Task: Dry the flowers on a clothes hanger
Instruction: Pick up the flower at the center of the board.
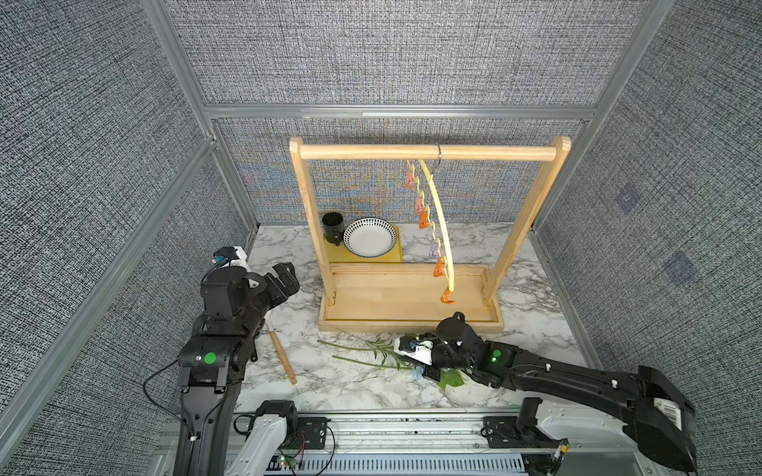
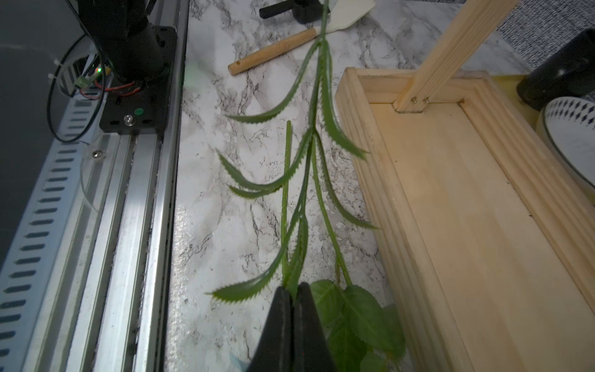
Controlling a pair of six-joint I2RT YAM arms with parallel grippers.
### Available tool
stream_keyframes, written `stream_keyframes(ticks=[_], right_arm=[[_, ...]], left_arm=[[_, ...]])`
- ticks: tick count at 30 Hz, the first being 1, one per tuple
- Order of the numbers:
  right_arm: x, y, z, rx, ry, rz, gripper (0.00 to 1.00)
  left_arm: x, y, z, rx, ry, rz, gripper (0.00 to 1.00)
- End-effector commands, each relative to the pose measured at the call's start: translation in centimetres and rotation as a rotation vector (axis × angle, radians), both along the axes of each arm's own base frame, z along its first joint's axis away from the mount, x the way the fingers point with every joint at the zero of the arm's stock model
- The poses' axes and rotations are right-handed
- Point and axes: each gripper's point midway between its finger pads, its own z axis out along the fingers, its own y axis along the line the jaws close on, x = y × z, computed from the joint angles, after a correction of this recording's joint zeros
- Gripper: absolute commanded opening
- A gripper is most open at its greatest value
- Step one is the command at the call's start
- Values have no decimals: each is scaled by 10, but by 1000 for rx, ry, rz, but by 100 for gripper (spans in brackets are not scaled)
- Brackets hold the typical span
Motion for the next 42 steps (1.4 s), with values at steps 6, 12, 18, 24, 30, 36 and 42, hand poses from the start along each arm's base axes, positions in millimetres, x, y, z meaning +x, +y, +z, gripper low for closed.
stream_keyframes(ticks=[6,12,18,24,30,36,42], right_arm=[[12,-11,62,313,-14,-123,4],[15,-33,100,482,-69,-201,0],[23,-50,131,595,-112,-285,0],[26,-51,161,664,-143,-287,0],[24,-41,173,682,-147,-241,0],[23,-34,179,690,-144,-212,0],[24,-30,181,690,-138,-201,0]], left_arm=[[-7,-62,98,82,-395,-410,99],[-18,-114,137,-42,-458,-748,99],[-31,-145,148,-97,-454,-960,100],[-46,-180,134,-158,-391,-1153,98],[-56,-209,115,-155,-305,-1273,88],[-52,-232,96,-75,-251,-1311,79],[-47,-249,87,4,-260,-1323,68]])
